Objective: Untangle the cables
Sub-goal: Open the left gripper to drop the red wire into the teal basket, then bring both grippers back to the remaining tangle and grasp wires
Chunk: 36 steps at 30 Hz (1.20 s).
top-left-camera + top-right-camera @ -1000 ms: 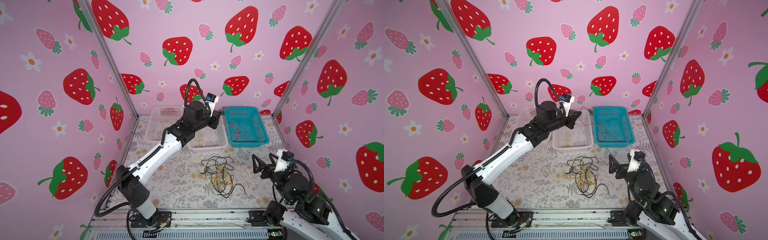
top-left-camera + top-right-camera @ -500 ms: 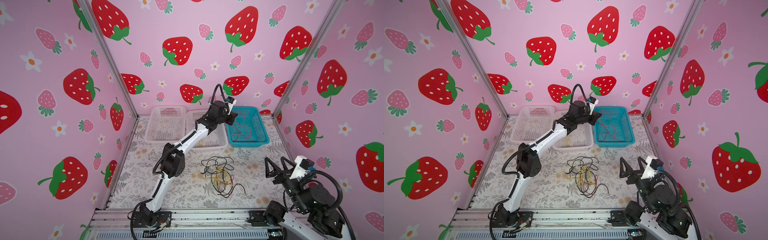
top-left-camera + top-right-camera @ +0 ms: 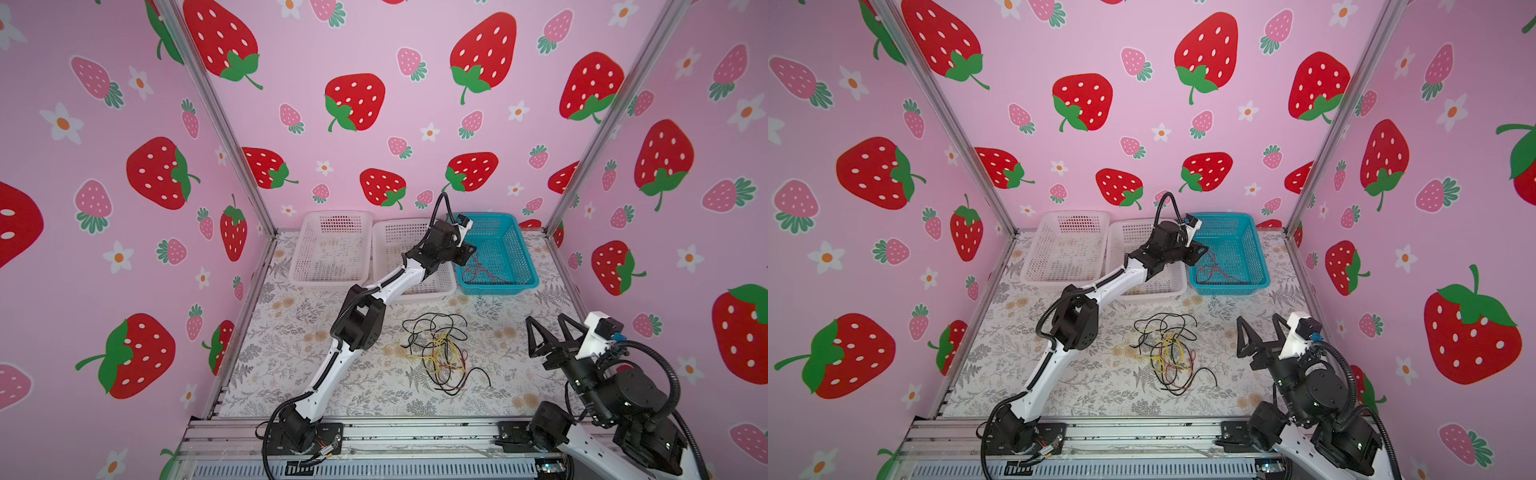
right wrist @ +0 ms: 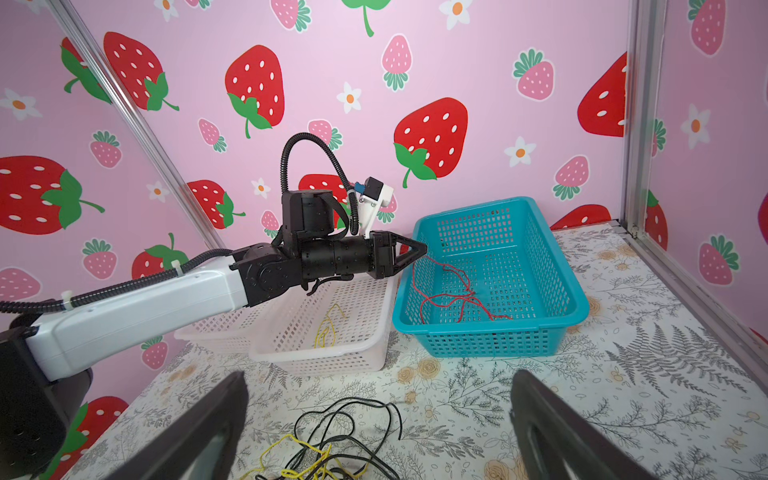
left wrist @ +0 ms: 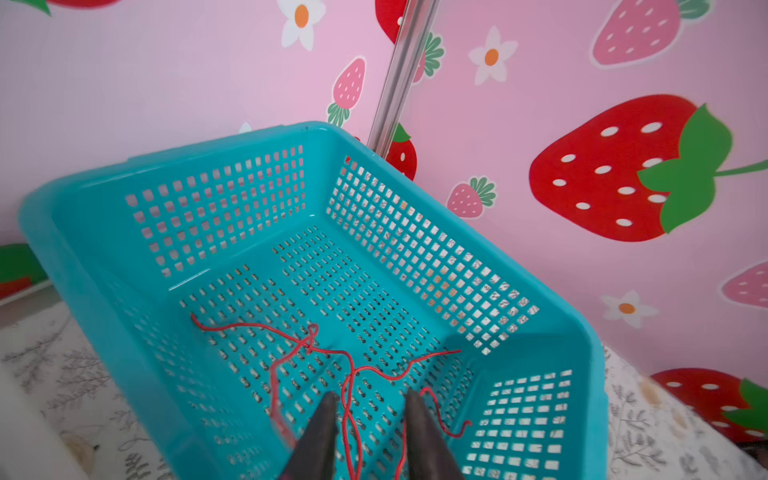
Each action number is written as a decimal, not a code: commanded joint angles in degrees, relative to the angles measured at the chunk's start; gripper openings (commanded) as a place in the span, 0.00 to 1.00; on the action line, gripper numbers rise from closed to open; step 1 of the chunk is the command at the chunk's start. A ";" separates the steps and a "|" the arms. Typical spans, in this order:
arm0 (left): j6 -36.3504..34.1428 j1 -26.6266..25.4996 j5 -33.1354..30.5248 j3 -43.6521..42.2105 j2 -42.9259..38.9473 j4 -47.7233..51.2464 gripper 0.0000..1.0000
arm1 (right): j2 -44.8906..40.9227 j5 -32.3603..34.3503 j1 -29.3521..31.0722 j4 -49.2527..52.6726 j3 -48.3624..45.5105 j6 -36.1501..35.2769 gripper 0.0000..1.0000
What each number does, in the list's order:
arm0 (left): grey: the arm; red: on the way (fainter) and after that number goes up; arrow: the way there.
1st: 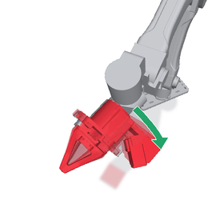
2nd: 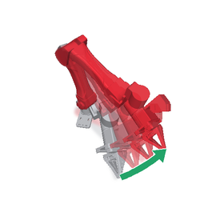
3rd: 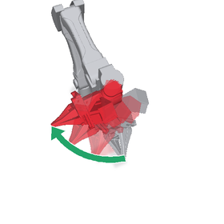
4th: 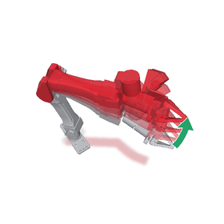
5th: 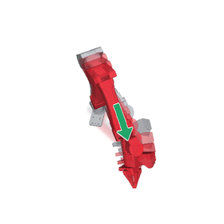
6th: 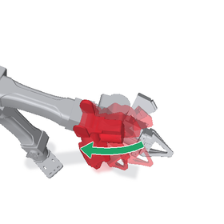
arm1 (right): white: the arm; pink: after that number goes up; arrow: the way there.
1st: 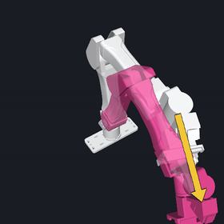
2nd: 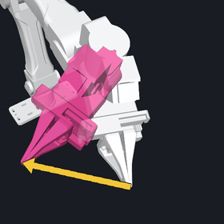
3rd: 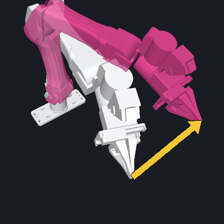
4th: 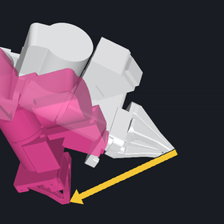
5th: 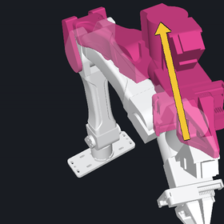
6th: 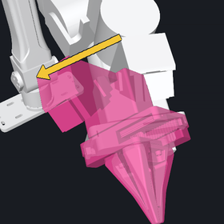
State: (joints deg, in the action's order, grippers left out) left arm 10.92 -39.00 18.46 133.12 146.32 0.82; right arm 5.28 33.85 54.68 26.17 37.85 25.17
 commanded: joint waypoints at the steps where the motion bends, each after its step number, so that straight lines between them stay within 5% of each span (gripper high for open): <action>1: -0.52 -0.15 0.67 2.86 -3.09 -2.15 0.43 | 1.23 0.09 -0.10 -0.69 -0.58 -1.09 0.99; 8: -3.40 -0.48 2.06 -1.99 -12.54 0.56 0.99 | 5.10 -0.53 -0.16 -1.13 -0.58 -1.54 0.99; 15: -8.92 -1.36 -1.21 -18.24 -28.69 0.03 0.99 | 10.11 -1.22 -0.16 -0.97 0.09 1.53 0.99; 23: -10.38 -1.80 -14.93 -46.50 -51.96 -8.08 0.99 | 16.19 -5.51 -0.18 -6.36 -2.52 3.69 0.99; 36: 3.65 -3.71 -31.32 -67.62 -81.77 20.83 0.99 | 42.44 -21.57 -0.18 -13.42 -1.59 5.88 1.00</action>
State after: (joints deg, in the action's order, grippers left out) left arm 9.30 -42.76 -6.59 68.82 68.20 11.57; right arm 44.16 17.37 54.68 13.28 35.16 29.98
